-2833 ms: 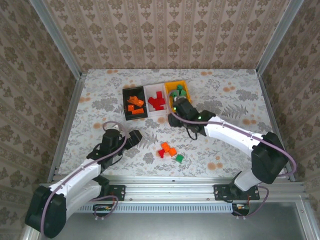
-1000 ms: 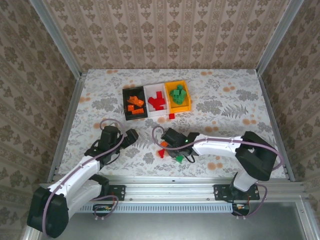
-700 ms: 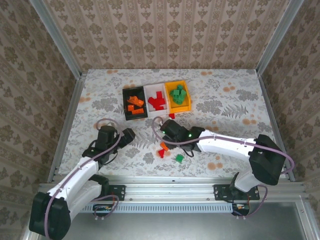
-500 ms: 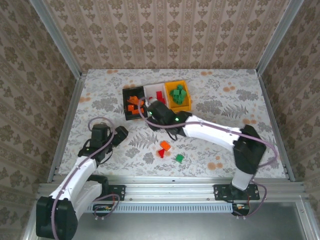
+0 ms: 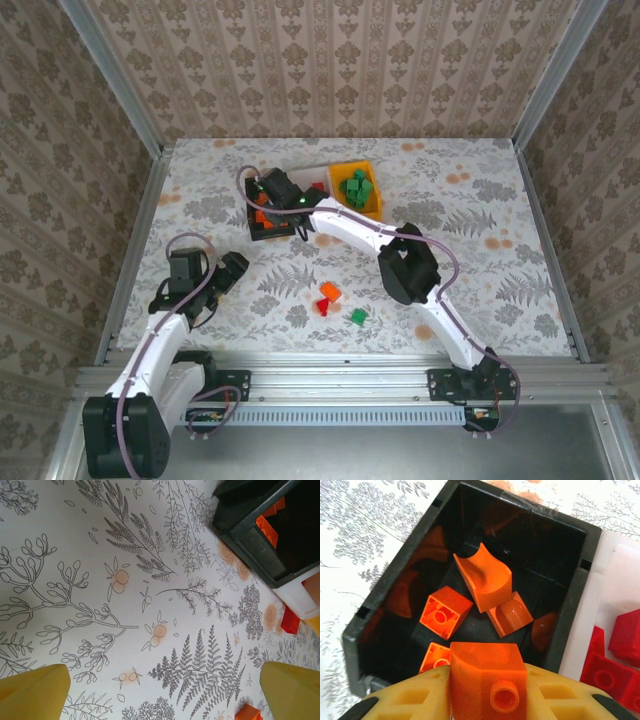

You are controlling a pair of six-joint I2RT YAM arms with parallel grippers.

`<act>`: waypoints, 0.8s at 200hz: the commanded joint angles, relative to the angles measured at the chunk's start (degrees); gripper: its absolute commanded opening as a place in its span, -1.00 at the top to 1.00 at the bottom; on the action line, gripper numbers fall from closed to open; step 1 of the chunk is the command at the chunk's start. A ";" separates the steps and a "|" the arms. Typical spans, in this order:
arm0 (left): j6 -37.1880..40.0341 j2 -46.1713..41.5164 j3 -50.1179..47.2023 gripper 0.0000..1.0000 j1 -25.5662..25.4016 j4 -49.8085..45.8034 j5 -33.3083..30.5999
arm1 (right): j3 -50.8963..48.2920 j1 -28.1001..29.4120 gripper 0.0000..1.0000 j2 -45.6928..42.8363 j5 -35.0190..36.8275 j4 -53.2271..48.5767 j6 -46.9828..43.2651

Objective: Sort the legos into containers by color

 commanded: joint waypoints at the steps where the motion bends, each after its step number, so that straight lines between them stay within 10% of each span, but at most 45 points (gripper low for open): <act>1: 1.24 -0.74 1.31 -1.00 0.56 -1.64 1.98 | 7.15 0.02 0.25 2.78 0.06 -5.90 -2.63; 27: 1.44 -0.80 1.62 -1.00 0.55 -1.70 2.73 | 10.77 0.10 -0.18 4.10 0.24 -7.83 -3.17; 90: 2.38 -0.72 2.60 -0.98 -1.20 0.98 6.19 | -10.56 1.64 -0.19 -15.88 -0.02 1.53 -0.51; 160: 9.91 8.50 10.32 -0.86 -27.95 -1.80 -10.07 | -59.40 1.36 -0.12 -49.61 0.28 4.56 11.51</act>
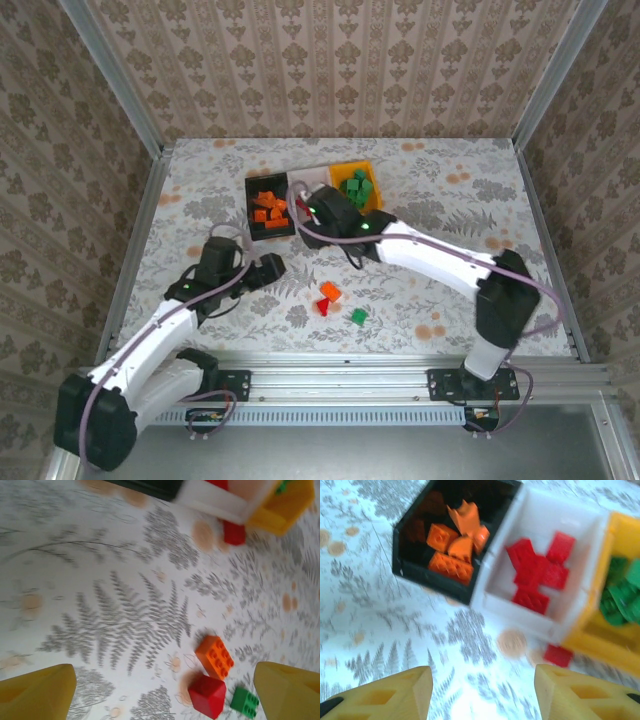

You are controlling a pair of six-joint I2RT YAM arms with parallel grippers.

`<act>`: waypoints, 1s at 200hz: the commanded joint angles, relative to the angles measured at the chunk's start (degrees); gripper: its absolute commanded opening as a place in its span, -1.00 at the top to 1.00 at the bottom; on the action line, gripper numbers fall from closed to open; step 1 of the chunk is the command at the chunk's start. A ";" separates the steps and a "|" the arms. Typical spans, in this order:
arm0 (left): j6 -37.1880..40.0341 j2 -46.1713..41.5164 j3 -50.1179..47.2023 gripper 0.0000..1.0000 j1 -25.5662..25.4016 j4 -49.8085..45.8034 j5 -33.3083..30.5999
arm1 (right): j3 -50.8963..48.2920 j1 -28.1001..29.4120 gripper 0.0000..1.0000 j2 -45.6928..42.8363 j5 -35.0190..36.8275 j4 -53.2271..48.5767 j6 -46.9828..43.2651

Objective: Sort the legos into containers by color

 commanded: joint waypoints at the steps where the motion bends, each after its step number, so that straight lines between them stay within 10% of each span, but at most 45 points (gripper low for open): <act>1: 3.41 4.02 1.97 -0.86 -4.26 -1.46 -6.83 | -10.25 -0.16 -0.12 -5.61 -0.44 -2.22 7.14; 96: -3.69 6.89 -3.23 -0.96 0.90 4.51 -5.40 | -20.69 14.49 -0.56 -5.61 -3.04 -2.54 36.20; 200: -3.23 -2.12 -6.74 -1.00 7.07 0.61 -4.46 | -13.59 16.84 -0.12 10.13 -0.91 0.10 41.14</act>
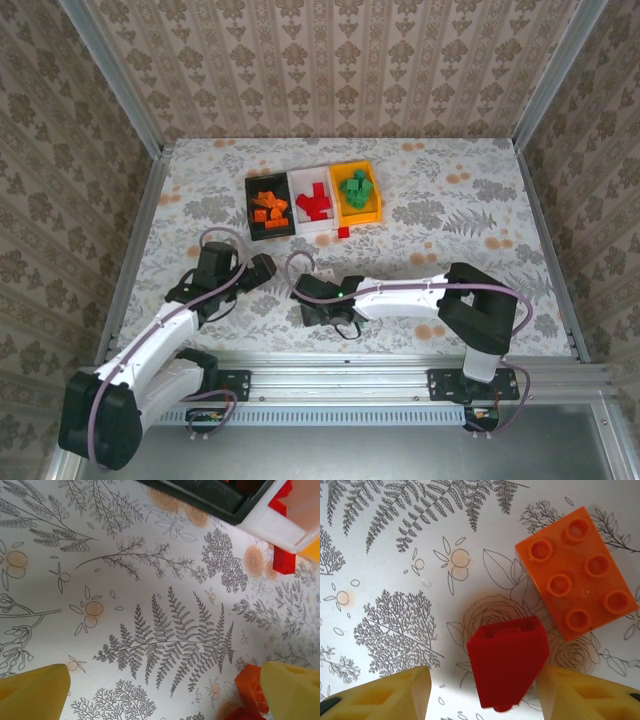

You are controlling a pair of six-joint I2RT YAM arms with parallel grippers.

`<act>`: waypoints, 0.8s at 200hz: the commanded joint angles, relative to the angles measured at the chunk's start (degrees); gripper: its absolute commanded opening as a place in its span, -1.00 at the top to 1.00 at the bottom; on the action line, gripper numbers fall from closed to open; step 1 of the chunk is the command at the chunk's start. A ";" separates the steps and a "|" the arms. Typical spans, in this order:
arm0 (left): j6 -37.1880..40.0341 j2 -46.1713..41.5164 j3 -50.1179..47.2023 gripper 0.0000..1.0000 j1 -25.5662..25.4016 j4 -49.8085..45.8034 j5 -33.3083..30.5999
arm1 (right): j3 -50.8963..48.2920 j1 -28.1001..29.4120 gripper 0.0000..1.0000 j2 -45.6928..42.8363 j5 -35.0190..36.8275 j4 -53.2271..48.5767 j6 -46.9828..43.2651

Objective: Sort the legos into containers by color

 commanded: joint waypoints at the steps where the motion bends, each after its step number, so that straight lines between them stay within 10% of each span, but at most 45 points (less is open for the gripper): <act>1: -0.01 -1.21 -1.90 -1.00 1.36 -1.75 0.44 | 2.30 0.17 -0.12 3.10 1.91 0.17 1.82; 89: 0.80 -1.64 -1.51 -1.00 3.18 -2.36 2.39 | 5.28 1.15 0.45 4.06 8.09 -2.92 -0.97; 160: 1.20 -0.93 1.15 -1.00 3.36 -2.19 3.68 | 9.45 0.92 0.46 -4.24 12.95 -5.15 -9.56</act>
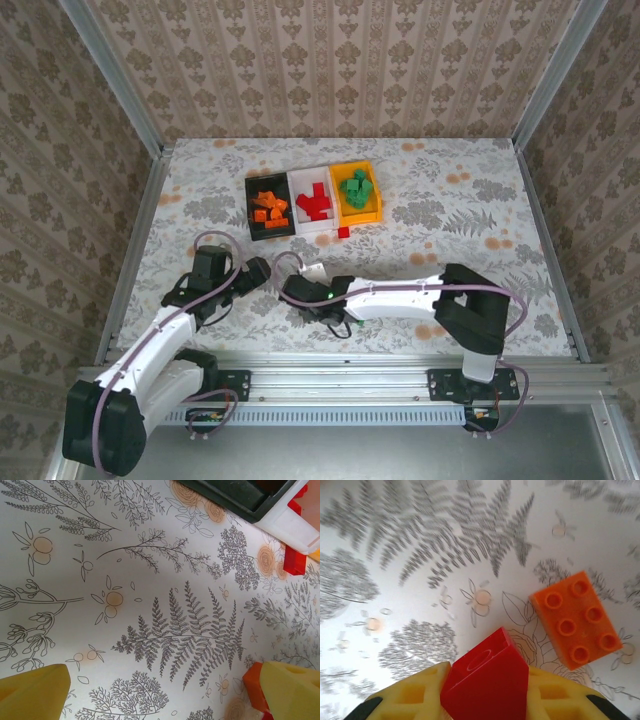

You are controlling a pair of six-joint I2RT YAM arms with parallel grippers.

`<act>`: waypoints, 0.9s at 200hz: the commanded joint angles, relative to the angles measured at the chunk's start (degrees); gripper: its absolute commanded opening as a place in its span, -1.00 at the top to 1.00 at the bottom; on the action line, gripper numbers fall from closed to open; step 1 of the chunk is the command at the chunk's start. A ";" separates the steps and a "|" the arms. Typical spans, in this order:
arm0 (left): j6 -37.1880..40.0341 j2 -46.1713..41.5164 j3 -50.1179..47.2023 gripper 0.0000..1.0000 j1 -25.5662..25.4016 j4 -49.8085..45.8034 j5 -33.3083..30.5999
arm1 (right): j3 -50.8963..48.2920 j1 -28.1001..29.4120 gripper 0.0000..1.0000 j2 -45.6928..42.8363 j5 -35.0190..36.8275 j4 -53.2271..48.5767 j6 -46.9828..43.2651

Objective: Sort the legos into containers by color

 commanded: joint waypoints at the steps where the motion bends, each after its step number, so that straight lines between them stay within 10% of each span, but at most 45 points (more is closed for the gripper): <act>1: 1.01 0.61 2.66 -1.00 0.46 -0.29 1.29 | 3.55 -1.32 0.46 -4.42 4.35 -1.94 -5.28; 83: -0.75 6.58 3.26 -0.99 0.20 4.71 8.31 | 23.51 -21.12 0.45 7.41 -3.15 -0.54 -21.82; 180: 0.01 8.78 7.15 -1.00 4.68 7.84 12.26 | 38.31 -28.89 0.44 21.10 -9.52 -4.59 -24.93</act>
